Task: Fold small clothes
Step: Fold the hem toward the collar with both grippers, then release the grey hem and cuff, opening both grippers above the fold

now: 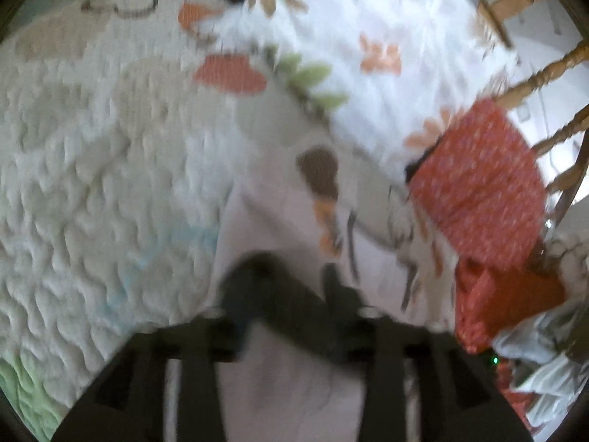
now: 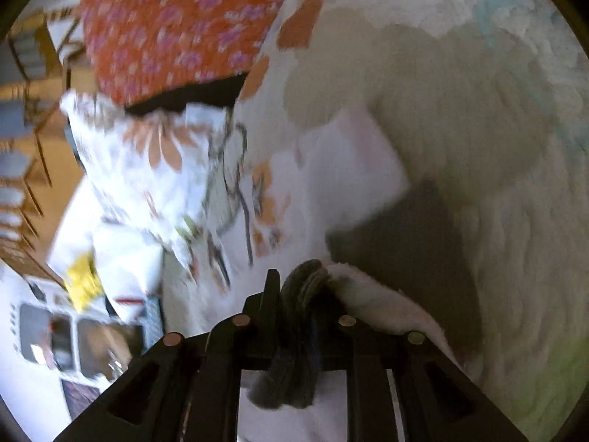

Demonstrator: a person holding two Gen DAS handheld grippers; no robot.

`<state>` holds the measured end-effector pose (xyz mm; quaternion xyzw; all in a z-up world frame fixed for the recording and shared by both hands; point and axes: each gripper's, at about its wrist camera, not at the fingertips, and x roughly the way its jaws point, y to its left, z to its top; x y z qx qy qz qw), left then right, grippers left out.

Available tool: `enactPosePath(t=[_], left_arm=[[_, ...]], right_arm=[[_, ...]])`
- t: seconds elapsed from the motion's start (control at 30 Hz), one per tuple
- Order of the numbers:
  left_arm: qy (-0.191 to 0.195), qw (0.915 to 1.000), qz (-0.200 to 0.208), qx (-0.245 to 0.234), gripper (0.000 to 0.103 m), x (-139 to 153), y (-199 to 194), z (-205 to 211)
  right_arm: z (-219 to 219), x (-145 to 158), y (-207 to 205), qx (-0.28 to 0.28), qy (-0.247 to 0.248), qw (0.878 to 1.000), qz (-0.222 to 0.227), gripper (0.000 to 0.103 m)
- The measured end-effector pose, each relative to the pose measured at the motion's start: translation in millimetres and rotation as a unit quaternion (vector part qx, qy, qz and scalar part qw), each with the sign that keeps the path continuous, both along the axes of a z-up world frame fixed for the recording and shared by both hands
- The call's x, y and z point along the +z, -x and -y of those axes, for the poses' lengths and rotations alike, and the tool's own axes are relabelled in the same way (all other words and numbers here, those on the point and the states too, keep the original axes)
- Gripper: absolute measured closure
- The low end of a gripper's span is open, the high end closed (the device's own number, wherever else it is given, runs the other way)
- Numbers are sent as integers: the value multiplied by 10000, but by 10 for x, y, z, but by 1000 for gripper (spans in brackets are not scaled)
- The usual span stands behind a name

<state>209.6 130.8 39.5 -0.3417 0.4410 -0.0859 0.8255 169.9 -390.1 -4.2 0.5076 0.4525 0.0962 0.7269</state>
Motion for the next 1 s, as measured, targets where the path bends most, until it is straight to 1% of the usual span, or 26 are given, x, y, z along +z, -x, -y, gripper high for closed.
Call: enactPosePath(t=[0.03,0.07,0.1,0.13,0.17,0.23,0.33,0.5,0.57,0.67,0.73,0.8,0.9,0.97,1.0], left_arm=[[-91,9999,87,118,39,57,1,-18],[-148,9997,105,169,37,82,-2,-22],[-227,9995,89,196,37,103,1,-15],[-258,9995,66,158,37,104,-4,0],[-285,9995,46,111,37,99,-15,14],[-474,9989,-63,-2,37,76,-13,64],[-768,9969,-149,-32,37,68,36,100],[-1016,9947,-170,32,36,76,152,64],[-1031,9945,-182,91,37,67,201,43],[-1125,9933,-190,171,37,53,294,43],[-1215,9923,-178,142,37,60,339,80],[-1224,9924,-125,91,37,76,370,126],[-1223,9924,-116,26,37,83,370,184],[-1222,9924,-155,-34,37,62,349,210],[-1221,9923,-196,-67,37,41,338,220]], right_arm=[[-7,28,-42,18,71,9999,82,76],[-33,65,-73,53,173,9997,153,68],[-61,121,-98,89,369,9990,251,63],[-92,185,-113,105,606,9975,352,51],[-113,237,-124,123,789,9959,433,44],[-145,318,-138,164,1070,9930,479,43],[-127,386,-104,81,1266,9907,495,43],[-66,486,-22,-32,1566,9863,523,43],[-70,516,-1,11,1629,9850,561,43],[-154,559,3,128,1911,9795,623,43],[-250,583,-3,235,2206,9728,661,43],[-361,627,10,165,2720,9598,672,43],[-466,734,66,-228,3712,9258,677,43],[-413,830,107,-537,4028,9106,754,43],[-385,868,119,-621,4075,9076,796,43]])
